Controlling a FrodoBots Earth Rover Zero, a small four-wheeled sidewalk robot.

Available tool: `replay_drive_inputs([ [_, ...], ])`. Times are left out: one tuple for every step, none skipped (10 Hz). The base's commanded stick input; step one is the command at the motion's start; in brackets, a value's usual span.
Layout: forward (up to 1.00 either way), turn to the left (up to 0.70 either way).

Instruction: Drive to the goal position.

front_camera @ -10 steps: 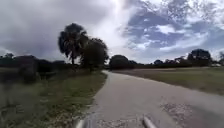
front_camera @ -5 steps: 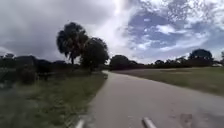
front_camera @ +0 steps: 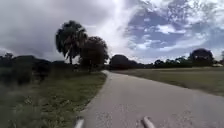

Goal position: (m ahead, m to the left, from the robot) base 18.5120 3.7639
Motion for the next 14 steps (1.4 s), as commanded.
replay_drive_inputs([
  [0.70,0.00],
  [0.70,0.00],
  [0.70,0.00],
  [0.70,0.00],
  [0.70,0.00],
  [0.70,0.00],
  [0.70,-0.08],
  [0.70,-0.17],
  [0.70,-0.26],
  [0.70,-0.22],
  [0.70,-0.08],
  [0.70,0.00],
  [0.70,0.00],
  [0.70,0.00],
])
